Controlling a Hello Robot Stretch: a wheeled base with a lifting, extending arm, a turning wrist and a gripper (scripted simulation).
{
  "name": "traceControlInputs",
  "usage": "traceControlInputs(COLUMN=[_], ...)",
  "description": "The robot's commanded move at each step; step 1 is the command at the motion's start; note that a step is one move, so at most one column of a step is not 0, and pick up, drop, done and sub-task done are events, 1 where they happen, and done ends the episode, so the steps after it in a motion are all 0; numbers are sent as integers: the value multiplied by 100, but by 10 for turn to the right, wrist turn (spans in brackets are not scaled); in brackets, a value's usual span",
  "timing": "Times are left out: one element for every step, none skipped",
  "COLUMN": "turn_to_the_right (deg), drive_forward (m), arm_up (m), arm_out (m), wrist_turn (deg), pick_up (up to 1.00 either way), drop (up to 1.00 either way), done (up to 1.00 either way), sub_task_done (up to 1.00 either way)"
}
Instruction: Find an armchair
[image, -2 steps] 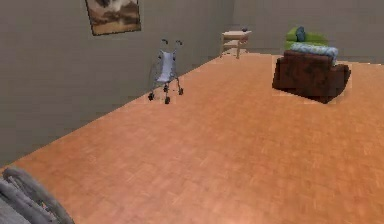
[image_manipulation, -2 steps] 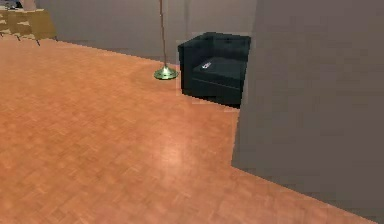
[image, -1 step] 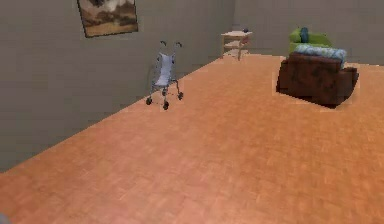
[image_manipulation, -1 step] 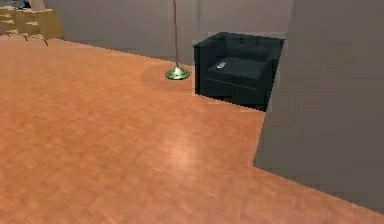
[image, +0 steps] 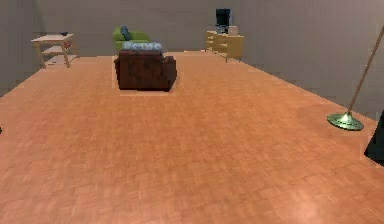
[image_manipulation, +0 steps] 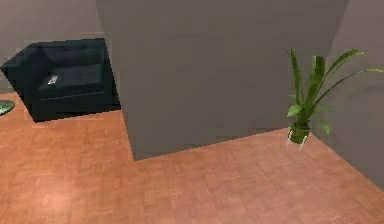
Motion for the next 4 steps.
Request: traceControlInputs(turn_to_the_right=[120, 0, -450, 0], drive_forward=[0, 20, 0, 100], arm_up=[0, 0, 0, 0], arm_out=[0, 0, 0, 0], wrist_turn=[0, 0, 0, 0], pick_up=[0, 0, 0, 0], drop=[0, 0, 0, 0], done=[0, 0, 0, 0], sub_task_done=[0, 0, 0, 0])
